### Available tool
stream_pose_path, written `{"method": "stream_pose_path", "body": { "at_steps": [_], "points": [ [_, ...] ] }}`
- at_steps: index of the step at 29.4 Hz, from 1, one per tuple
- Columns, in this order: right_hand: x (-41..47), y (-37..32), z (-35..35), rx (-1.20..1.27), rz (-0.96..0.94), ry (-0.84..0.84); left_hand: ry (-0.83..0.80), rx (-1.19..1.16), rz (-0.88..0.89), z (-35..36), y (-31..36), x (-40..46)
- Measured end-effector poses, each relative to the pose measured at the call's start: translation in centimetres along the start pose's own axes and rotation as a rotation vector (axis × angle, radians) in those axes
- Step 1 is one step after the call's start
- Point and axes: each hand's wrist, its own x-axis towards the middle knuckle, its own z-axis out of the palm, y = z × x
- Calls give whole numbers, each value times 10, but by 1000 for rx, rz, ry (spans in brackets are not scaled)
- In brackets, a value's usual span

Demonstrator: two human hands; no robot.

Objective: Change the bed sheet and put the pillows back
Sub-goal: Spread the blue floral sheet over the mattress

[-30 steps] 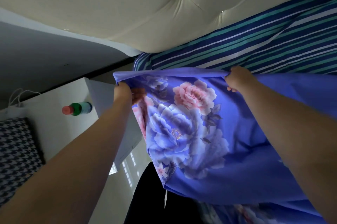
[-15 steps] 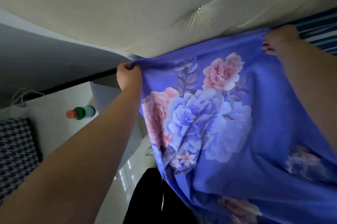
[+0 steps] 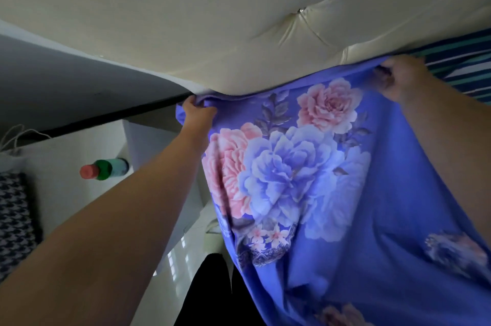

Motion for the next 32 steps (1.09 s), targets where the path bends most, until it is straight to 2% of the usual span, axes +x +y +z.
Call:
{"method": "stream_pose_path", "body": {
  "at_steps": [2,4,6,7,8,9,11,12,14,16,18,19,21,23,24,25,27,29,30,32],
  "points": [
    [-1,7,1,-78,-36,36,-14,-56,0,-1,1,7],
    [-13,17,4,-98,-158,179,38,-113,-14,0,0,13],
    [-30,34,14,-81,-355,305,176,-110,7,2,-7,5],
    [-35,46,19,-170,-513,298,237,-42,54,4,-13,-4],
    [-42,58,26,-413,-659,232,253,99,132,6,-21,-12],
    [-45,71,32,-715,-764,128,202,304,263,7,-31,-19],
    [-38,88,42,-1219,-852,-52,-35,769,564,9,-47,-24],
    [-34,90,46,-1350,-856,-85,-135,965,651,11,-49,-18],
    [-21,88,57,-1446,-794,-100,-188,1149,651,15,-40,1],
    [-9,82,69,-1423,-654,-104,-184,1092,568,19,-29,25],
    [-1,81,76,-1436,-551,-92,-182,827,382,18,-19,40],
    [-2,83,78,-1478,-528,-80,-128,656,266,15,-18,44],
    [-13,95,78,-1594,-576,-12,66,432,86,4,-27,44],
    [-32,113,74,-1622,-700,23,231,405,-105,-10,-49,33],
    [-45,124,71,-1595,-751,-17,266,408,-225,-17,-61,23],
    [-57,137,67,-1568,-796,-71,229,323,-325,-22,-77,15],
    [-83,166,61,-1561,-834,-151,-8,-40,-504,-29,-102,-10],
    [-107,195,55,-1574,-795,-199,-153,-103,-657,-37,-120,-31],
    [-117,209,52,-1578,-775,-220,-172,-94,-689,-41,-129,-35],
    [-134,231,46,-1592,-744,-238,-113,-122,-634,-47,-142,-35]
  ]
}}
